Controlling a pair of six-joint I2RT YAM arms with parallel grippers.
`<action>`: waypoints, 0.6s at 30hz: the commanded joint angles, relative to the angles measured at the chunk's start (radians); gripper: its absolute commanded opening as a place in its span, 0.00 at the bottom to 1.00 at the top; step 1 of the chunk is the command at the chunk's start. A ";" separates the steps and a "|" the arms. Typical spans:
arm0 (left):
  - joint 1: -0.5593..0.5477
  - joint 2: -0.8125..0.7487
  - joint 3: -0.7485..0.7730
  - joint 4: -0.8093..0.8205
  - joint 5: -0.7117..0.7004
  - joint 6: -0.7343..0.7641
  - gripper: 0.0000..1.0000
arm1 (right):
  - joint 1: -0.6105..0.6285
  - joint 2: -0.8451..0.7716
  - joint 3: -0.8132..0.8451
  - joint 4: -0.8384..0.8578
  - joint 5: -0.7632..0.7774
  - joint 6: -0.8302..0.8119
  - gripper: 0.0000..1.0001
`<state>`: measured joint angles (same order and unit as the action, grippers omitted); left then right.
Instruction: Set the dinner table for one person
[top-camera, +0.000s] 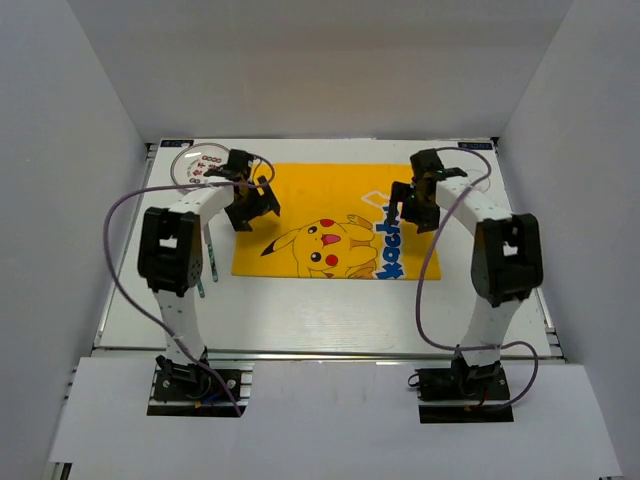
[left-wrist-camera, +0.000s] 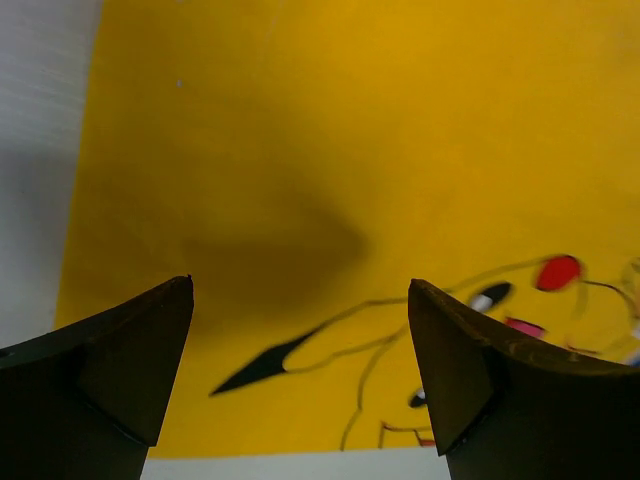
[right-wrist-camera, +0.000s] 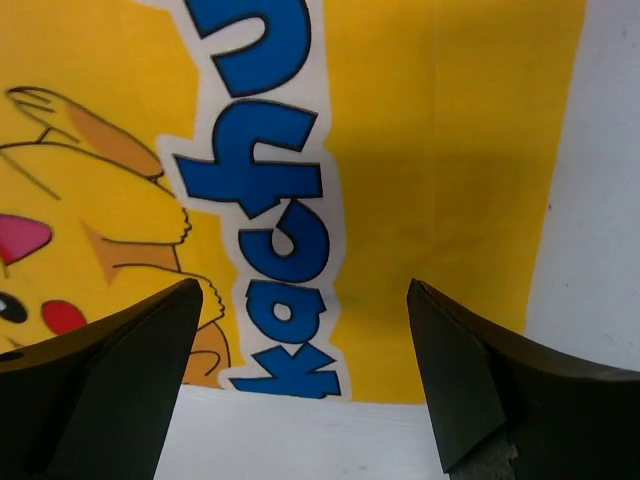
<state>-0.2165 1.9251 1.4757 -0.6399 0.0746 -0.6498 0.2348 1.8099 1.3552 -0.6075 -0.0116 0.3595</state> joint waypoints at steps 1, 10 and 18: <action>-0.012 0.059 0.113 -0.121 -0.012 0.039 0.98 | 0.035 0.133 0.224 -0.121 0.110 -0.037 0.89; -0.021 0.258 0.224 -0.155 -0.012 0.039 0.98 | 0.074 0.440 0.488 -0.238 0.260 -0.060 0.89; -0.021 0.343 0.288 -0.159 -0.041 0.022 0.98 | 0.054 0.680 0.835 -0.340 0.263 -0.076 0.89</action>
<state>-0.2371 2.2066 1.7508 -0.7856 0.0616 -0.6277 0.3008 2.4157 2.1124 -0.8913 0.2077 0.3012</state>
